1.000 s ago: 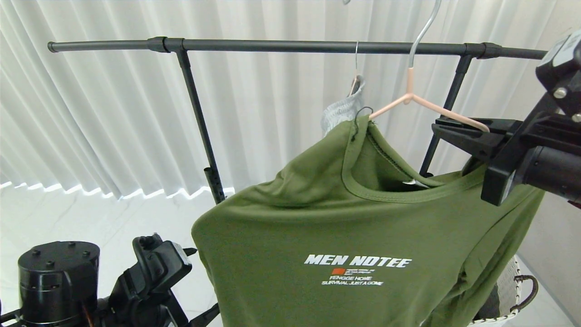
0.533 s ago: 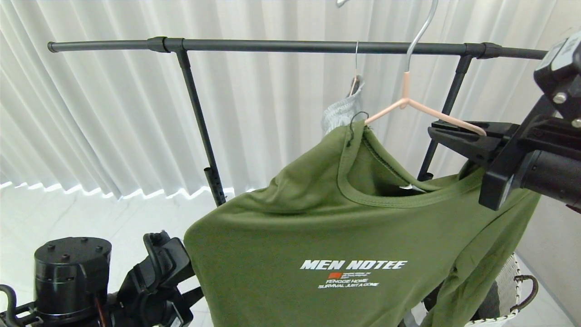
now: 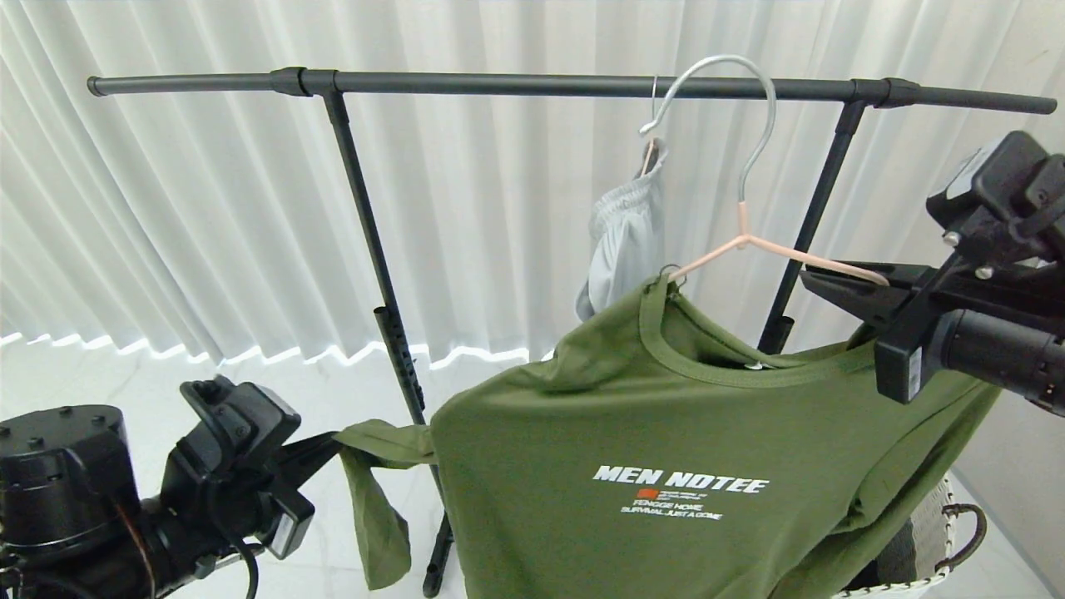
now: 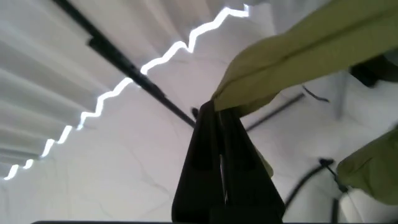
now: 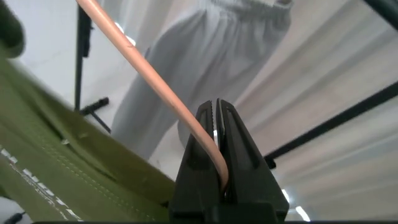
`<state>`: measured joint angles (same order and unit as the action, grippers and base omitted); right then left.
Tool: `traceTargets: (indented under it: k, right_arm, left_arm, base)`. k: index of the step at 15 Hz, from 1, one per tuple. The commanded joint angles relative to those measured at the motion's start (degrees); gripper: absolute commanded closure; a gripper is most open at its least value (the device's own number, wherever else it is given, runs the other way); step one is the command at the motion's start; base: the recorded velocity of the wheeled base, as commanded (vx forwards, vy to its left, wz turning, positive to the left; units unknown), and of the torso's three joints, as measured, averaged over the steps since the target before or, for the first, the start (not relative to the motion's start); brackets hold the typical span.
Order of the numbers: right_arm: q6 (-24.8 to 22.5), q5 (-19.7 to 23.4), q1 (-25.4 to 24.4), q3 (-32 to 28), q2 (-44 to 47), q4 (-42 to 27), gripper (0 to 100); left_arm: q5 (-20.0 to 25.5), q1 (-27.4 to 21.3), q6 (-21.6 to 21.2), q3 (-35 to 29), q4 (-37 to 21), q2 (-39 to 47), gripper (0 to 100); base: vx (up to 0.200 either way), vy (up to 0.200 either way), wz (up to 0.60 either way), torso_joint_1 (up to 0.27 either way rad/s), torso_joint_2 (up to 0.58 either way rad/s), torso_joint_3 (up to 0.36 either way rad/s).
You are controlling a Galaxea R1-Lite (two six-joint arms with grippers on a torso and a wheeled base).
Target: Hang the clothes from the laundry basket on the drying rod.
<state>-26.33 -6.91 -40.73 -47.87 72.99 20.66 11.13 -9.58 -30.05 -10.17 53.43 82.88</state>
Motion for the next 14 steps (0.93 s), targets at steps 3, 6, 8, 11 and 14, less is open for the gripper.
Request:
traceTargets:
  k: [3, 6, 8, 11, 14]
  right_arm:
    - [-0.04, -0.21, 5.31, 2.78, 2.25, 0.08, 100]
    - [-0.21, -0.82, 6.98, 2.87, 3.39, 0.08, 100]
    - [-0.12, -2.4, 7.42, 2.52, 4.18, 0.25, 100]
    - [0.93, -3.37, 7.42, 0.76, 4.71, 1.31, 100]
    - [3.57, -3.37, 7.24, -3.1, 4.71, 1.49, 100]
  left_arm:
    - [0.03, 4.48, 0.08, -0.12, 8.36, -0.44, 100]
    - [0.03, 4.57, 0.08, -0.2, 12.66, -0.62, 100]
    - [0.03, 4.57, 0.08, 0.59, 13.19, -1.59, 100]
    - [0.12, 4.31, -0.1, 5.33, 13.19, -3.34, 100]
    - [0.21, 2.81, -0.71, 8.32, 13.19, -3.96, 100]
  base:
    - [0.0, 0.0, 0.0, 0.0, 0.0, 0.0]
    - [0.0, 0.0, 0.0, 0.0, 0.0, 0.0]
    - [0.0, 0.0, 0.0, 0.0, 0.0, 0.0]
    - [0.0, 0.0, 0.0, 0.0, 0.0, 0.0]
    - [0.0, 0.0, 0.0, 0.0, 0.0, 0.0]
